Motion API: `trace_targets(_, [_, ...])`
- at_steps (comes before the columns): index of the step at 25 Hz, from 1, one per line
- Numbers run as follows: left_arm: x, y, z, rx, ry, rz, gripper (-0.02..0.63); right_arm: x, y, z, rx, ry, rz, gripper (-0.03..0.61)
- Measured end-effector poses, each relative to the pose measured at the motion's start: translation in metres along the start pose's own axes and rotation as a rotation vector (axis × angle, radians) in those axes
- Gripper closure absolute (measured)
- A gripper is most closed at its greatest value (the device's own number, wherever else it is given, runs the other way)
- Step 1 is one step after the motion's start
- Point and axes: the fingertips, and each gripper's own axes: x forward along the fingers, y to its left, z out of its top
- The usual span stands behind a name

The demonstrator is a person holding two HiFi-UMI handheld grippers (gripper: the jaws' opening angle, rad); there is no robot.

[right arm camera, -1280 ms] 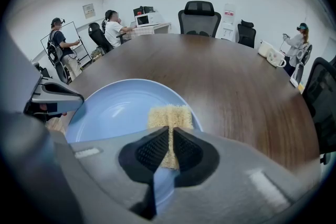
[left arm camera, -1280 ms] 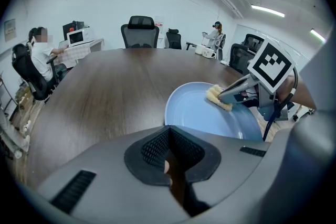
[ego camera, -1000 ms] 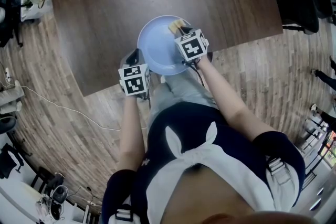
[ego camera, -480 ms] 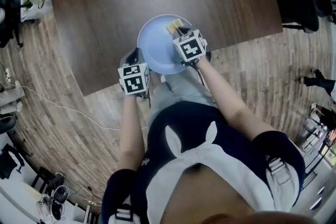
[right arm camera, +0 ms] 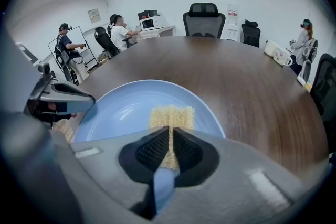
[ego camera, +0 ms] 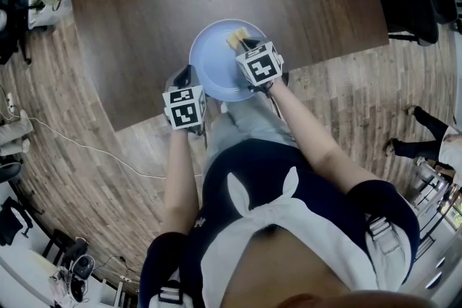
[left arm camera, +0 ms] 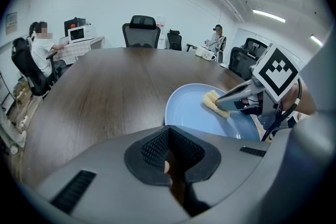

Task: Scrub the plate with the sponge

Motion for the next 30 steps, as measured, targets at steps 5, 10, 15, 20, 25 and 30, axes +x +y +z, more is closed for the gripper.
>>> trace_targets(5, [-0.001,0.002,-0.001,-0.003,-0.001,-0.001,0.615,0.001,0.005,0.001,-0.008,-0.002,0.002,0.555])
trace_targets(10, [-0.001,0.001,0.0,-0.004,0.002,-0.001,0.614,0.001,0.011,0.001,-0.015,0.002,0.025,0.555])
trace_targets(15, [0.0,0.0,0.0,-0.003,0.001,0.0,0.615,0.001,0.013,0.002,-0.017,-0.008,0.033,0.555])
trace_targets(20, [-0.001,0.0,-0.001,-0.008,0.0,-0.001,0.615,0.002,0.019,0.002,-0.022,-0.011,0.047,0.555])
trace_targets(25, [-0.003,0.003,-0.001,-0.01,-0.002,0.0,0.615,0.004,0.034,0.002,-0.03,-0.011,0.075,0.555])
trace_targets(30, [-0.001,0.002,-0.003,-0.011,0.001,-0.003,0.614,0.006,0.051,0.0,-0.039,-0.002,0.123,0.555])
